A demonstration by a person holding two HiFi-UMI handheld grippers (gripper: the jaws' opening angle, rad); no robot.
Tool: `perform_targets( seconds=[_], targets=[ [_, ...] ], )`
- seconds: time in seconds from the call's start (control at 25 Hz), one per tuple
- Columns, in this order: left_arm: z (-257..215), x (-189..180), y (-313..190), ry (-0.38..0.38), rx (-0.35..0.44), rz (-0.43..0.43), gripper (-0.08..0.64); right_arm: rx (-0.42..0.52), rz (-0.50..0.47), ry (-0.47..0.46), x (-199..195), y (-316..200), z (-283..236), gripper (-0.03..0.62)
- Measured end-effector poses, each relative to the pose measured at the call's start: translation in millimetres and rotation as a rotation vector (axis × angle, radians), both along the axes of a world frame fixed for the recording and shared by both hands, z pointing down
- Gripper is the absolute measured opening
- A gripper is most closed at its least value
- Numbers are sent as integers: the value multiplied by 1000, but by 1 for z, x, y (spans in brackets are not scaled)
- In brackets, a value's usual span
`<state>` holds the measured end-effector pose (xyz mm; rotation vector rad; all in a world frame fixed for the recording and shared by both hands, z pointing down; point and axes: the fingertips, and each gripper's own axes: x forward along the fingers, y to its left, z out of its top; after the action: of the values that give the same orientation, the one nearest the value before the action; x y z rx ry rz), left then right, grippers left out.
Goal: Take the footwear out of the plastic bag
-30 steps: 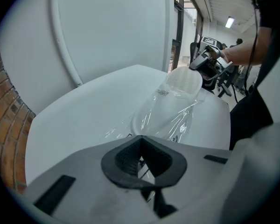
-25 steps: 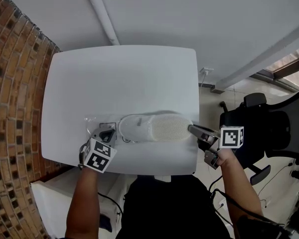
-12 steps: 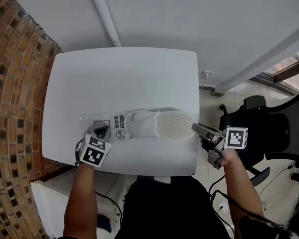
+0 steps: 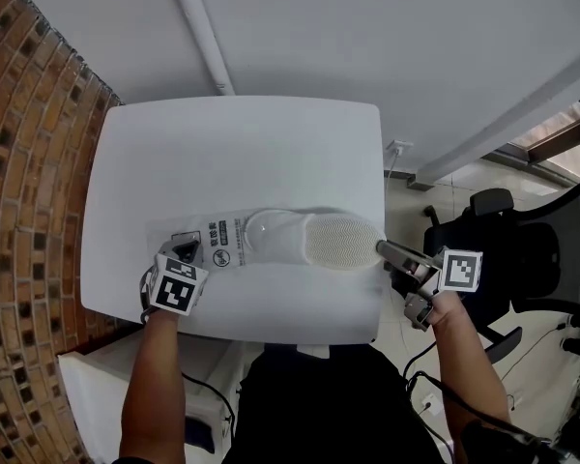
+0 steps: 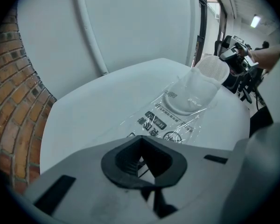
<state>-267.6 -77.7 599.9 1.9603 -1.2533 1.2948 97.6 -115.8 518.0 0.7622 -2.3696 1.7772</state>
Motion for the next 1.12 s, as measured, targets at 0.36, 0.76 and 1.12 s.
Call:
perform_targets(
  seconds=[0.36, 0.76, 1.12],
  targets=[
    [0, -11, -18, 4, -8, -70, 6, 26, 49, -101, 15, -8, -42, 29],
    [4, -29, -60, -15, 8, -189, 5, 91, 95, -154, 29, -12, -79, 29],
    [4, -30, -77, 182, -2, -439, 6, 106, 92, -187, 37, 2, -97, 31]
  ],
)
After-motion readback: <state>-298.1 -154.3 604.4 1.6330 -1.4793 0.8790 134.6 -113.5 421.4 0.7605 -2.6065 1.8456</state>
